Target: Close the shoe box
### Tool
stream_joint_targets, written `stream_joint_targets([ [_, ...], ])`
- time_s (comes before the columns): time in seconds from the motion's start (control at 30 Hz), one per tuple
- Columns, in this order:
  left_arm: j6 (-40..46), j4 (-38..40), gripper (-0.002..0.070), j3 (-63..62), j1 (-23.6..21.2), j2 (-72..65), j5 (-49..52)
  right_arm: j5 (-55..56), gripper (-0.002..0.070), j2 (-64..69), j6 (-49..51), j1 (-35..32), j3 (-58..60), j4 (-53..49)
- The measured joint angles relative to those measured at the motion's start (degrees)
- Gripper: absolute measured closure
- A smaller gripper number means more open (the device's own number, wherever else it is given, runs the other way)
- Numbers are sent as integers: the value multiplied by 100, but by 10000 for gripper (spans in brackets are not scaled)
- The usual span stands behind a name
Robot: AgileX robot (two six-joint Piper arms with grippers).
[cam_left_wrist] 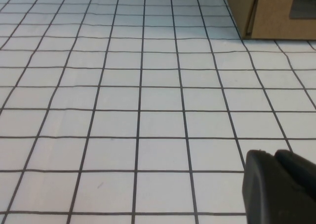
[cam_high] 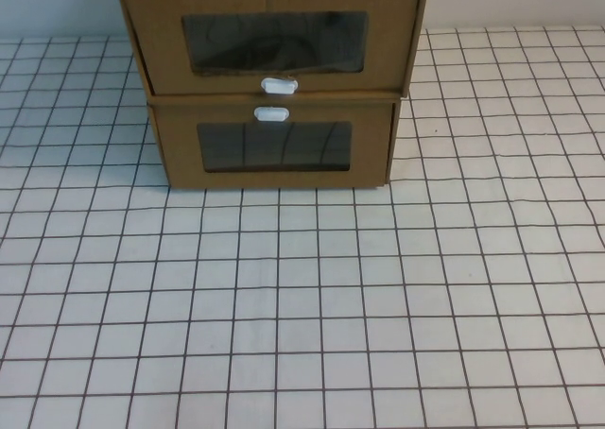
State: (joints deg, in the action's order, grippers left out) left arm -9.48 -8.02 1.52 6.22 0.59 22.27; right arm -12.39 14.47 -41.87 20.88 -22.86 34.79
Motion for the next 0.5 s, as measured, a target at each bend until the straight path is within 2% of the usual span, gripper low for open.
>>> stream_joint_targets([
  [0.1,0,0,677,0,0,0,0,-862,689,-440,2191,-599,94,-1634],
  [0.2,0,0,677,0,0,0,0,-1278,689,-916,3347,-1044,468,-2382],
  [0.33,0,0,677,0,0,0,0,-1105,689,-1437,3787,-1334,1268,-2635],
  [0.5,0,0,677,0,0,4,12,-232,690,-1498,3900,-1402,2342,-2748],
])
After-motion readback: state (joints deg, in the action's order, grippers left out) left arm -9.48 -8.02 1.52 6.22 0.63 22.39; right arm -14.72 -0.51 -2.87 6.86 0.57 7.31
